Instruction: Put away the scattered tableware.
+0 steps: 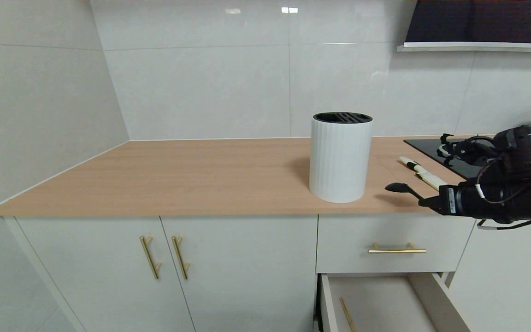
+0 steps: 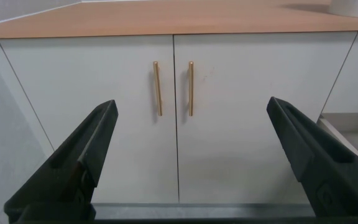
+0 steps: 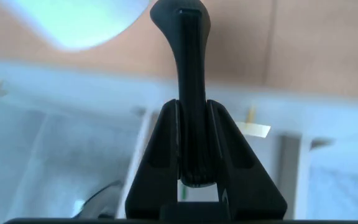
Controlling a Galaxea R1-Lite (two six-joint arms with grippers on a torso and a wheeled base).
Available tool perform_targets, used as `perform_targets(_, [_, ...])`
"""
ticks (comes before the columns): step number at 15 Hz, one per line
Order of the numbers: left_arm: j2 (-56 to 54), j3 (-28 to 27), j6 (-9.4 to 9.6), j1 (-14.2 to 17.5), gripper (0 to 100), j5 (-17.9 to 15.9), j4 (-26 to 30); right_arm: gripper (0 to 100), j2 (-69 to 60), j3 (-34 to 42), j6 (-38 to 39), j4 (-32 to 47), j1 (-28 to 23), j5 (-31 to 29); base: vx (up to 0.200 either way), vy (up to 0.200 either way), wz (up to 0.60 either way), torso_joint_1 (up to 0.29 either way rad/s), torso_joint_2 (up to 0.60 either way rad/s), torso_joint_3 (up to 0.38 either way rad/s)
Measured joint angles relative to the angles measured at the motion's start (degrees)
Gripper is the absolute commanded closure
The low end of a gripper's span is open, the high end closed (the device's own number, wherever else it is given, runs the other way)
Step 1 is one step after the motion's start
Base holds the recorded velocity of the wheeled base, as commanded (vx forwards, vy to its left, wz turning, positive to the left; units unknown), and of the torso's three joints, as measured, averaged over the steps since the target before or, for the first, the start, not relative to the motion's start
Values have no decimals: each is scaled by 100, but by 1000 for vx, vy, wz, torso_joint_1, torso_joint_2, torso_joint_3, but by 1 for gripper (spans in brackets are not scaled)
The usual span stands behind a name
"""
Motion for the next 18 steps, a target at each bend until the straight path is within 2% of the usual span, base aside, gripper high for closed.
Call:
perform_targets(5, [0, 0, 2, -1, 0, 0, 0, 100, -1090, 808, 11, 57, 112, 334, 0, 0, 0, 0, 0, 0])
perform_targets(15, [0, 0, 2, -1, 0, 0, 0, 100, -1318, 1047, -396, 52, 212, 343, 0, 0, 0, 0, 0, 0])
perform_targets(18, [0, 0, 2, -1, 0, -5, 0, 100, -1310, 1078, -401, 55, 271, 336, 0, 0, 0, -108, 282, 173])
